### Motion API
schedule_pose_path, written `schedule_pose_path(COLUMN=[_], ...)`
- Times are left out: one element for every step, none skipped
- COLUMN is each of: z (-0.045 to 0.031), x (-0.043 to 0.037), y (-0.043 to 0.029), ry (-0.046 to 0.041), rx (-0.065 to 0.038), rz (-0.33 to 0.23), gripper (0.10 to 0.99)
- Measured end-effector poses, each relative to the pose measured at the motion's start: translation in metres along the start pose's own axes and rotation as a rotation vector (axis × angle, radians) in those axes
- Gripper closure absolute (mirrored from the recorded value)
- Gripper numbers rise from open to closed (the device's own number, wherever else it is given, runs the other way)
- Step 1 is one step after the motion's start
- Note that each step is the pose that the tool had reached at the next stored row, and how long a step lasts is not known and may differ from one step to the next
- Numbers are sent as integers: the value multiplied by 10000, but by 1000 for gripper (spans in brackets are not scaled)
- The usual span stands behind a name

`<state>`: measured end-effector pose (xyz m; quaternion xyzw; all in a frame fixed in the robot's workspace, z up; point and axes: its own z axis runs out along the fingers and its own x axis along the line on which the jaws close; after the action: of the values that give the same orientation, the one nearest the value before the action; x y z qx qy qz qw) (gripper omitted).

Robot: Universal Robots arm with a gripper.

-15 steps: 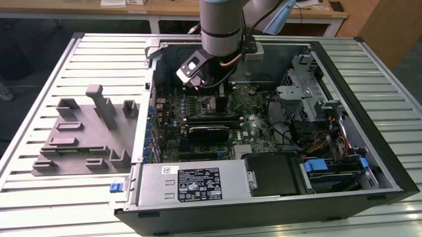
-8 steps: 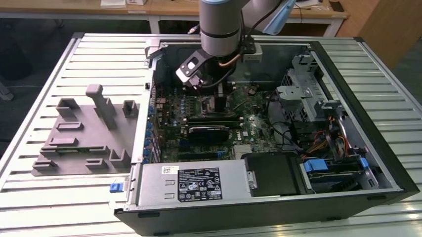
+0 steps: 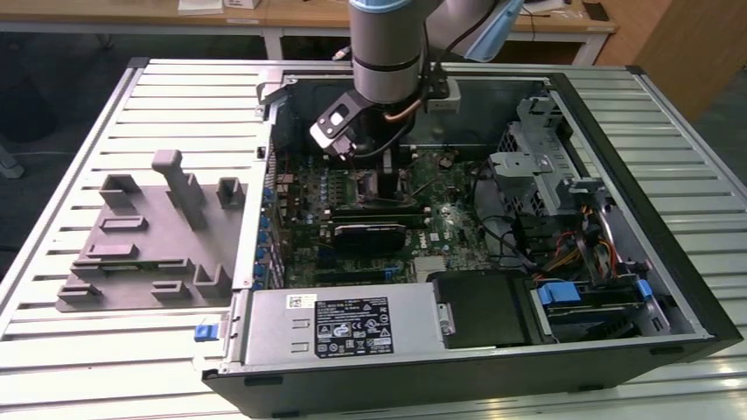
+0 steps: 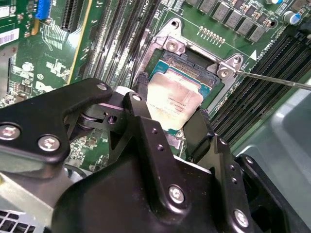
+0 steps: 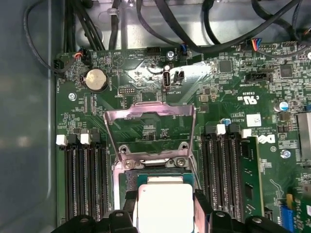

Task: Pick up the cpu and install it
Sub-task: 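Place the cpu into insertion slot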

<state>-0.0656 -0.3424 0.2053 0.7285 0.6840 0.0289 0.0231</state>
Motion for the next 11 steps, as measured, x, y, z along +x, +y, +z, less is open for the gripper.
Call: schedule_pose_path(z=[13, 27, 38, 46, 51, 55, 58, 62, 67, 73, 80], x=[3, 5, 8, 9, 11, 15, 20, 26, 31, 35, 39], y=[-1, -2, -3, -4, -6, -8, -12, -17, -21, -24, -27], ry=[1, 0, 1, 1, 0, -1, -2, -1, 1, 1, 1], rx=[0, 0, -1, -1, 0, 0, 1, 0, -1, -1, -1], rz=[0, -1, -1, 0, 0, 1, 0, 0, 1, 0, 1], gripper=[545, 545, 545, 545, 545, 545, 545, 545, 545, 545, 545])
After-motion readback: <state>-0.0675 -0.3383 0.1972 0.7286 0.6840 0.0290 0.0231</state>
